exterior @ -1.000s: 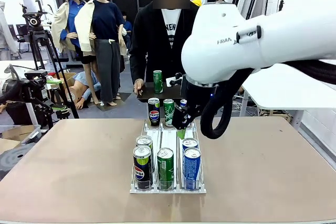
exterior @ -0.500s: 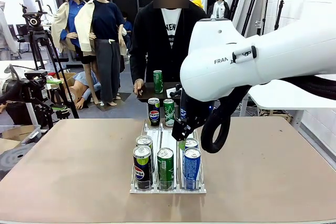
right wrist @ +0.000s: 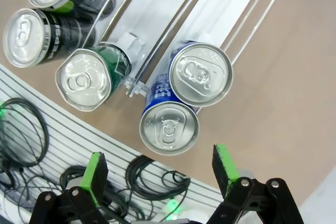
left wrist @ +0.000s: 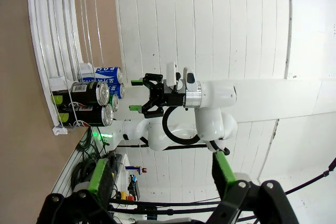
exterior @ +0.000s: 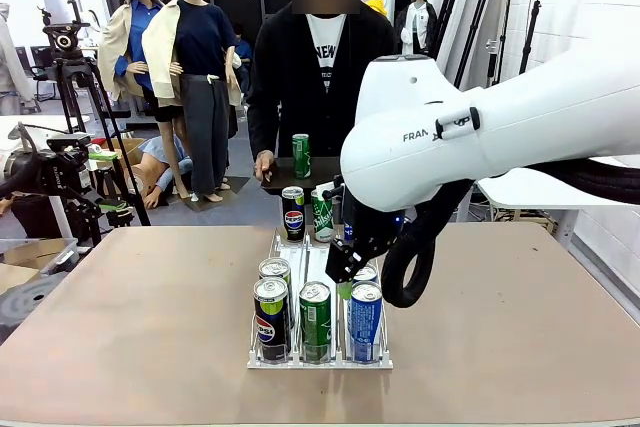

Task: Retrieve and hand over the desired beverage to the person.
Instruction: Pick up another can of the same type that the person held from the Automatic Can Dispenser, then place the picked can on the Handle tray extended by the person.

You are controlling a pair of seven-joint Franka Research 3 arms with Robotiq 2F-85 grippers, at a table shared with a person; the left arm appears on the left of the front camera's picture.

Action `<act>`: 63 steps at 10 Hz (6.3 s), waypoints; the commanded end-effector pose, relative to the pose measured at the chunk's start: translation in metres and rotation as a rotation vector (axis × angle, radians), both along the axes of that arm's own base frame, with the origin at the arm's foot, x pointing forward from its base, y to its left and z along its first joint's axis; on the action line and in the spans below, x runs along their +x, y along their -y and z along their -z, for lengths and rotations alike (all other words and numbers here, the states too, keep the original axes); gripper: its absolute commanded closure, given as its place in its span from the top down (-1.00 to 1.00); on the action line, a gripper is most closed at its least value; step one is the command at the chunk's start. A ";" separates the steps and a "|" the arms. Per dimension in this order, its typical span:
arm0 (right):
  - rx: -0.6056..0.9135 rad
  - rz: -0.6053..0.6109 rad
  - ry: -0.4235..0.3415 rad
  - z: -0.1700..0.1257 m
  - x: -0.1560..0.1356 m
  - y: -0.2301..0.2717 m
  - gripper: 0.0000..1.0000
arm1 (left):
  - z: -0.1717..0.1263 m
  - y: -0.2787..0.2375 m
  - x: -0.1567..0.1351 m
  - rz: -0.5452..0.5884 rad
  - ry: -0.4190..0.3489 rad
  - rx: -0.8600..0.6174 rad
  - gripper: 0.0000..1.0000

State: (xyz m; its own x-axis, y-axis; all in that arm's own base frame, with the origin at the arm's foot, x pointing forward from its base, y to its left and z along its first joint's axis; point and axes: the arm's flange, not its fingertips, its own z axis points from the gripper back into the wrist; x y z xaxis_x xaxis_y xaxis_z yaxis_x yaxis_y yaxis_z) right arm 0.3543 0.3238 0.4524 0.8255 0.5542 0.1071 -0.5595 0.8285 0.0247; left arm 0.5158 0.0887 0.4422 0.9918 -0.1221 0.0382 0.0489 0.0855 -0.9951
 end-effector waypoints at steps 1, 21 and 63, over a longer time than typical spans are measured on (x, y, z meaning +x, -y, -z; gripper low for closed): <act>0.005 0.030 0.016 0.016 0.000 -0.008 1.00 | 0.000 -0.001 0.000 -0.005 0.002 0.011 1.00; -0.021 0.077 -0.008 0.043 0.015 -0.006 -1.00 | 0.000 -0.001 0.000 -0.005 0.002 0.011 1.00; -0.047 0.198 0.217 -0.202 -0.051 0.234 -1.00 | 0.000 -0.001 0.000 -0.005 0.002 0.011 1.00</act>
State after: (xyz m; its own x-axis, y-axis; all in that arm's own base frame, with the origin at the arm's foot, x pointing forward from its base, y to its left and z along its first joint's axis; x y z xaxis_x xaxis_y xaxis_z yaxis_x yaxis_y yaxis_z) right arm 0.3057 0.0886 0.6525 0.8736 0.4067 0.2672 -0.3887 0.9135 -0.1199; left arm 0.5157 0.0896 0.4415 0.9920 -0.1204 0.0371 0.0476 0.0853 -0.9952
